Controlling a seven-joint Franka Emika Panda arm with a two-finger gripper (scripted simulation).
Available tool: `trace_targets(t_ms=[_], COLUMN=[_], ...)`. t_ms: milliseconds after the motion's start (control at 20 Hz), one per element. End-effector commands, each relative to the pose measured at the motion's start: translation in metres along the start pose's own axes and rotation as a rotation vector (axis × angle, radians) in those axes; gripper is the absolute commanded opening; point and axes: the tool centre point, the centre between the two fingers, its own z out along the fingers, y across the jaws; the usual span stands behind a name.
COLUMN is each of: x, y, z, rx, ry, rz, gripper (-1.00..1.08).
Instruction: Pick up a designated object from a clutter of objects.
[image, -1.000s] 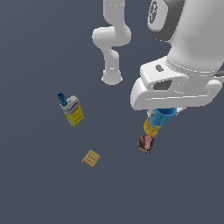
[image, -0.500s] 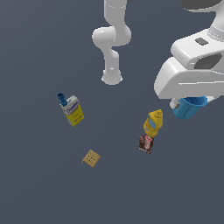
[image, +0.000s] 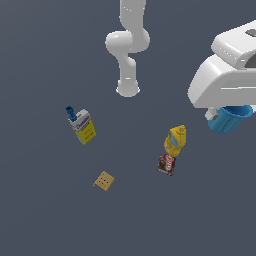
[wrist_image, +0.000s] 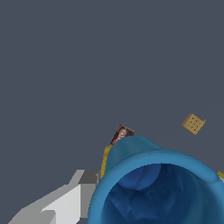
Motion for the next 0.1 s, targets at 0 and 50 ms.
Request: trace_targets(t_ms=[0, 50], x=[0.0006, 0.0006], y=[-0.0012, -0.0013], z=[-0.0020, -0.0021], rx=[0.000, 0.000], ry=[0.001, 0.001], rz=[0.000, 0.000], gripper=[-1.00, -1.00])
